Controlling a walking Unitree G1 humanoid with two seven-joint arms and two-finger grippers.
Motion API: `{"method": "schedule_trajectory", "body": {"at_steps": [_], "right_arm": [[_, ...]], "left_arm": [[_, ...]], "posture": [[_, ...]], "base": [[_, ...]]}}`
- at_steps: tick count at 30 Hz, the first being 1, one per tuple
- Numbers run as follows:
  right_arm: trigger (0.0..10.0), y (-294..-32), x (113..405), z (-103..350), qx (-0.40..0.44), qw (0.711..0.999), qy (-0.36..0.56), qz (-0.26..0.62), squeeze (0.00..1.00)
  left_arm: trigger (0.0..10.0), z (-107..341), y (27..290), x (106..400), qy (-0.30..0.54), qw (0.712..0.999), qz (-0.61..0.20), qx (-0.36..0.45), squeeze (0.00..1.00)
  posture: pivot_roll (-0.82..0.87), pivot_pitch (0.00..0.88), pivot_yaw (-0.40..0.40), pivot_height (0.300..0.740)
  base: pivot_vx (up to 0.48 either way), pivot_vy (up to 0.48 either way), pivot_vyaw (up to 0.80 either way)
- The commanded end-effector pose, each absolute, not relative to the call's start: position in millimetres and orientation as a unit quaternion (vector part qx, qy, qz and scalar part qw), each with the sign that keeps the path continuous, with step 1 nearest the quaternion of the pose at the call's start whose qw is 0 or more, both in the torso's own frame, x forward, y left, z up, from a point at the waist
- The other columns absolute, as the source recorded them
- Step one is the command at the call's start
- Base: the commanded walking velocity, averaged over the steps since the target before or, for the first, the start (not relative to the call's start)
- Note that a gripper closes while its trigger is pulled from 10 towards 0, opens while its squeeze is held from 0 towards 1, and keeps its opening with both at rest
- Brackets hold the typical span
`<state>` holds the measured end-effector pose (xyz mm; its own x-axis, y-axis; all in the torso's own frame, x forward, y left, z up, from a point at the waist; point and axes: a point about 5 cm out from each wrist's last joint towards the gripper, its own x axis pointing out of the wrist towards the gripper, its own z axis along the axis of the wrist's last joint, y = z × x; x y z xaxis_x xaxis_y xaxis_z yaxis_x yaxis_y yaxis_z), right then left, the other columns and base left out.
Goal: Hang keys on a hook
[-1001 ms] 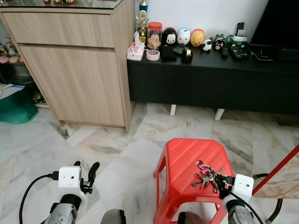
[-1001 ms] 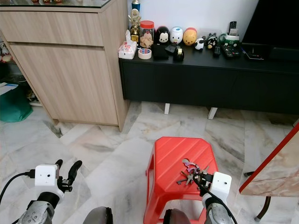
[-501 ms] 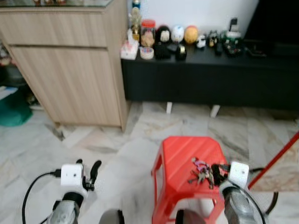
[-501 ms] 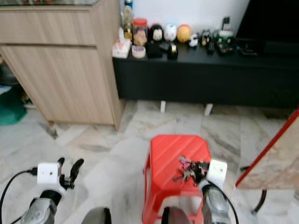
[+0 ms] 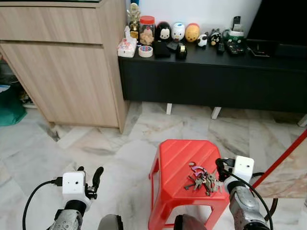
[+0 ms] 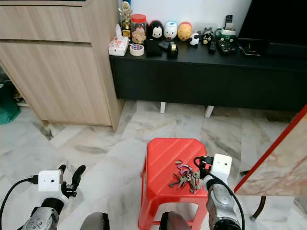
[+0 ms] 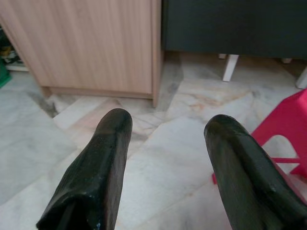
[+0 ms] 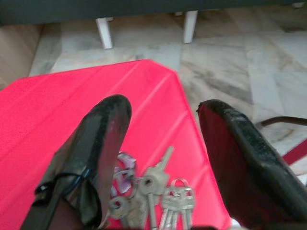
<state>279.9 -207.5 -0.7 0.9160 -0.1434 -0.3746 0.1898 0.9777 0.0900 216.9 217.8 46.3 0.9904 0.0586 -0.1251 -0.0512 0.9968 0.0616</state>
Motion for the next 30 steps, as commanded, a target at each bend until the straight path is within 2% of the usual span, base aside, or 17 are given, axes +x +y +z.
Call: {"method": "schedule_trajectory", "body": {"at_steps": [1, 4, 10, 23, 30], "right_arm": [[10.0, -207.4, 279.1, -2.9, 0.063, 0.975, 0.197, -0.085, 0.0], [10.0, -207.1, 279.1, -2.9, 0.064, 0.975, 0.197, -0.084, 0.0], [10.0, -206.1, 279.6, -3.1, 0.065, 0.975, 0.198, -0.082, 0.0], [10.0, -205.3, 278.7, -4.3, 0.066, 0.974, 0.203, -0.073, 0.0], [10.0, -194.4, 279.1, -5.6, 0.053, 0.976, 0.207, -0.031, 0.0]], "left_arm": [[10.0, 44.9, 216.5, 217.3, 0.067, 0.997, 0.024, 0.04, 0.0], [10.0, 45.6, 216.1, 218.8, 0.064, 0.997, 0.021, 0.047, 0.0], [10.0, 45.8, 217.3, 219.9, 0.064, 0.996, 0.025, 0.05, 0.0], [10.0, 45.2, 218.3, 220.2, 0.065, 0.996, 0.033, 0.044, 0.0], [10.0, 42.7, 218.7, 220.0, 0.069, 0.996, 0.038, 0.042, 0.0]], "posture": [[0.09, 0.038, -0.073, 0.625], [0.09, 0.035, -0.074, 0.625], [0.09, 0.031, -0.072, 0.625], [0.08, 0.028, -0.074, 0.625], [0.08, 0.027, -0.078, 0.625]], "base": [[0.0, 0.0, 0.0], [0.0, 0.0, 0.0], [0.04, -0.41, 0.0], [0.0, 0.0, 0.0], [0.0, 0.0, 0.0]]}}
